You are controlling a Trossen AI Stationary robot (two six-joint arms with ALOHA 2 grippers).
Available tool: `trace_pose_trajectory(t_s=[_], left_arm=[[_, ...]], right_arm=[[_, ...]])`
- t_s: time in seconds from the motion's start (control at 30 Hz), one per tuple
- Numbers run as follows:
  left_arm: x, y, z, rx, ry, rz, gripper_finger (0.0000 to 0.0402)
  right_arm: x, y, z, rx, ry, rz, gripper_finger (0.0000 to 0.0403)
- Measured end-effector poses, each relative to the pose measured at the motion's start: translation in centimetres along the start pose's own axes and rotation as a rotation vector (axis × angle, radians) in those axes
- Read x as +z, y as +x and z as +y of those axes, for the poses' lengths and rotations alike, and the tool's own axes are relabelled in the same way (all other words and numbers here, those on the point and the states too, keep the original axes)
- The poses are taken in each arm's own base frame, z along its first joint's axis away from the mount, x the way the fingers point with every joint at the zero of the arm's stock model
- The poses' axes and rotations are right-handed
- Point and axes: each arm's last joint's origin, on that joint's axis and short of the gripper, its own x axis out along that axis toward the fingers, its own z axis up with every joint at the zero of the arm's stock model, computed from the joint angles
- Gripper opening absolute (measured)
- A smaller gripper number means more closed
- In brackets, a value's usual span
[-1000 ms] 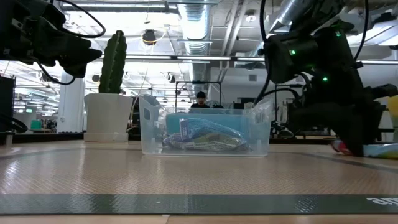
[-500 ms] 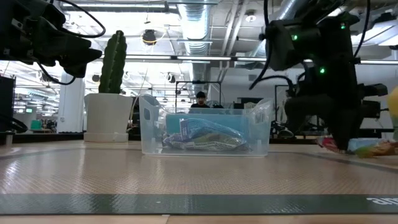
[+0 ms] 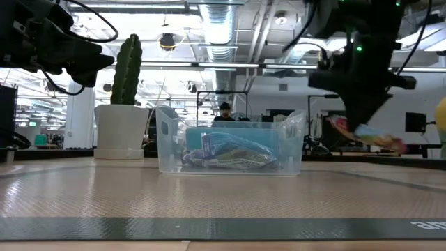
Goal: Pick and place Granola Bars by type
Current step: Put the red granola bar into the top transparent bin
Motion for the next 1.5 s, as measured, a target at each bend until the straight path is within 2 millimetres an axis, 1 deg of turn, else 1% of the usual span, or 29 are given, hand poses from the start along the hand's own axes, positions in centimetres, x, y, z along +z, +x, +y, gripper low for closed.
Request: trace_pose_trajectory(t_s=[0.1,0.2,0.4,0.5,0.63,0.73,0.9,1.03,1.13,1.27,1.4,1.5], left_arm=[[0.0,0.0,0.0,0.000,0.000,0.000,0.0168],[0.0,0.0,0.0,0.000,0.000,0.000,0.0168],[0.0,0.0,0.0,0.000,0.000,0.000,0.0168],[0.0,0.0,0.0,0.000,0.000,0.000,0.0168],[0.0,0.0,0.0,0.000,0.000,0.000,0.0168],[0.0,0.0,0.0,0.000,0.000,0.000,0.0168],[0.0,0.0,0.0,0.001,0.000,0.000,0.0168],[0.0,0.0,0.0,-0.002,0.000,0.001,0.0168],[0.0,0.0,0.0,-0.001,0.000,0.001,0.0168],[0.0,0.0,0.0,-0.002,0.000,0.001,0.0168],[0.0,0.0,0.0,-0.001,0.000,0.001,0.0168],[0.0,0.0,0.0,-0.001,0.000,0.000,0.0168]], right_arm=[[1.2,-0.5,-0.4,0.028,0.012,-0.093,0.0013],[2.8,-0.8,-0.5,0.078,0.012,-0.186,0.0016],[7.3,-1.0,0.2,0.222,-0.053,-0.390,0.0015],[9.7,-0.9,0.5,0.263,-0.083,-0.504,0.0013],[12.6,-0.4,0.9,0.285,-0.112,-0.648,0.0015],[14.4,-0.2,1.0,0.272,-0.134,-0.723,0.0017],[17.2,-0.7,1.4,0.261,-0.164,-0.837,0.0015],[18.9,-1.0,1.6,0.230,-0.228,-0.858,0.0016],[19.7,-0.5,2.3,0.201,-0.325,-0.829,0.0016],[20.7,0.0,3.7,0.159,-0.482,-0.794,0.0017],[21.6,0.9,5.4,0.109,-0.665,-0.730,0.0017],[22.2,1.4,6.2,0.063,-0.781,-0.673,0.0017]])
